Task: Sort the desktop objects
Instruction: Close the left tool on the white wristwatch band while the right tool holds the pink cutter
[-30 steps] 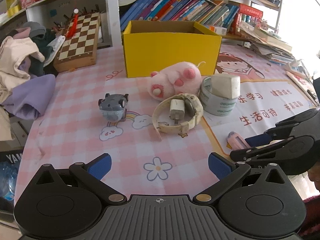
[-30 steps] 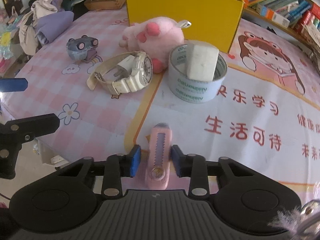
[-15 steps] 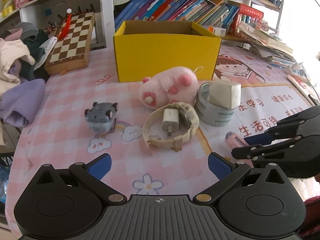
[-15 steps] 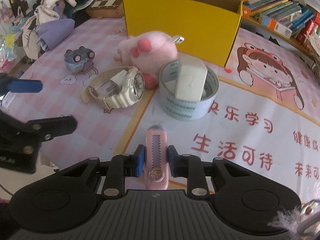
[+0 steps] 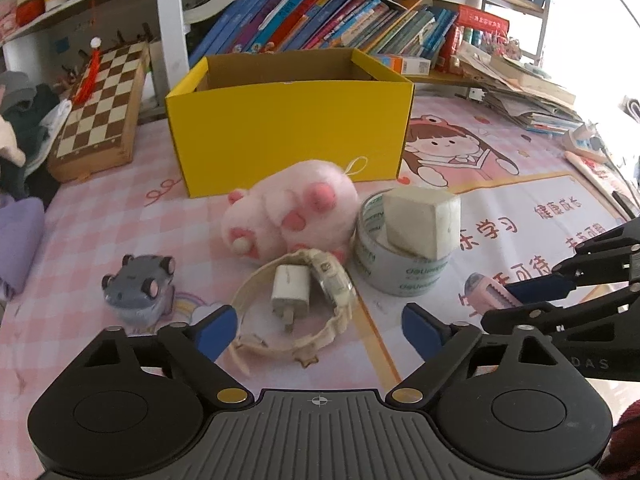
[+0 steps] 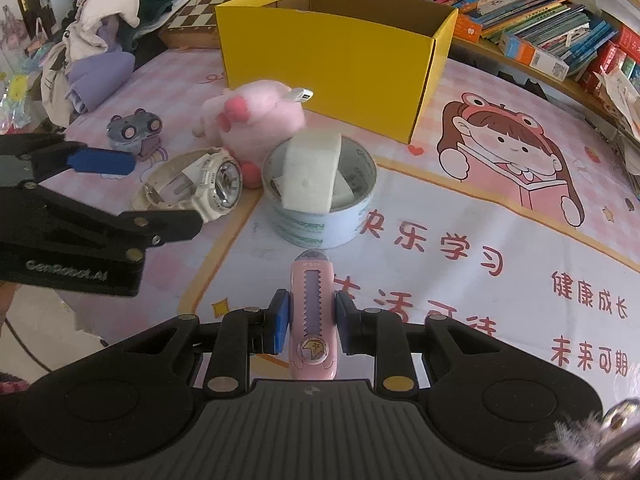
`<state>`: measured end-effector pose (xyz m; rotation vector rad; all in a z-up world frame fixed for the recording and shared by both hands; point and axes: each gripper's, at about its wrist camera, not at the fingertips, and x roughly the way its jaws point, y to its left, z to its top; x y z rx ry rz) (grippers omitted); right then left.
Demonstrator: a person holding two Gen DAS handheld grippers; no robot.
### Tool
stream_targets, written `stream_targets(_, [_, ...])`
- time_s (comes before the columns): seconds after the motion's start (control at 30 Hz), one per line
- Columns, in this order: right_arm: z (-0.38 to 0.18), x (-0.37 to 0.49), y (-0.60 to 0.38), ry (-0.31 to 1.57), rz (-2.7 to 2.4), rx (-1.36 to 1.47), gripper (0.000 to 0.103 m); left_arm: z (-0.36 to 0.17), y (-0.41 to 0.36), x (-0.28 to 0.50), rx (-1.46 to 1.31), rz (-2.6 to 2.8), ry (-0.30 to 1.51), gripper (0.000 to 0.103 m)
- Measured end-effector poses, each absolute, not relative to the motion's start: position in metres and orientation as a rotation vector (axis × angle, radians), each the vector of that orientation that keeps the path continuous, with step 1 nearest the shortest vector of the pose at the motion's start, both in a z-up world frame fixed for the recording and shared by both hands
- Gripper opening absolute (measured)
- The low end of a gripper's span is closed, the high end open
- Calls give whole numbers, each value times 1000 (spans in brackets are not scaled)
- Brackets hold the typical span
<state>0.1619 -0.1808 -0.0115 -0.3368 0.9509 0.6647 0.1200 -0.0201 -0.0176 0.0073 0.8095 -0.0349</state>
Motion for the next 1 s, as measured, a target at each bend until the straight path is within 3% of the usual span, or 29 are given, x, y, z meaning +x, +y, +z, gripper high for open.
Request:
stream_targets(0.23, [-12, 169, -188, 959, 693, -331, 23, -25, -30, 128, 79, -32, 811, 72])
stream_targets(0.47, [-14, 173, -190, 965, 706, -338, 23, -34, -37, 135, 121, -46, 849, 34])
stream_targets(0.6, [-14, 173, -190, 967, 709, -341, 23, -31, -41, 133, 135, -59, 828, 25])
stream_targets(1.0, [-16, 168, -191, 974, 707, -345, 23, -43, -38, 139, 82, -99, 885, 17])
